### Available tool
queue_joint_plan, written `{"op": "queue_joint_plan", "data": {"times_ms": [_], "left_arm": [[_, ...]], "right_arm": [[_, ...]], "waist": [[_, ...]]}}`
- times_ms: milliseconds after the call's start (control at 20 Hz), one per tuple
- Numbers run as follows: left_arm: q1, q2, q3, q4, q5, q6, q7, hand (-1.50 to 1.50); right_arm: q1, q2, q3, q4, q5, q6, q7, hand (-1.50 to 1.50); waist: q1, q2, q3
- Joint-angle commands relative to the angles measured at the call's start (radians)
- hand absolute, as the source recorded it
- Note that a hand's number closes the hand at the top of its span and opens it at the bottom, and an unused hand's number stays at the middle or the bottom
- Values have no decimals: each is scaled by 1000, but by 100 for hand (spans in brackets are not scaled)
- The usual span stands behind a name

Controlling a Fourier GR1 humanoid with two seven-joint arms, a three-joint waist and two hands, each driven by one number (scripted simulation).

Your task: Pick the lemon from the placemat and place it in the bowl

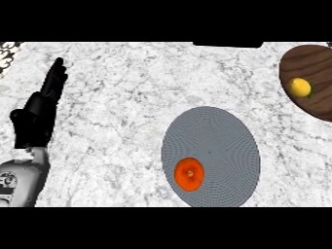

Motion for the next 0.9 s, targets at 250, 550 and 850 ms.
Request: {"op": "queue_joint_plan", "data": {"times_ms": [250, 550, 850], "left_arm": [[9, 14, 30, -17, 14, -6, 24, 0], [19, -8, 13, 27, -15, 10, -15, 0], [22, -9, 7, -16, -15, 5, 20, 0]], "right_arm": [[116, -103, -49, 27, -58, 305, -114, -150], [229, -69, -26, -4, -42, 361, -251, -150], [253, -75, -28, -17, -53, 366, -244, -150]], "waist": [[-19, -10, 0], [-32, -10, 1], [-25, -14, 1]]}}
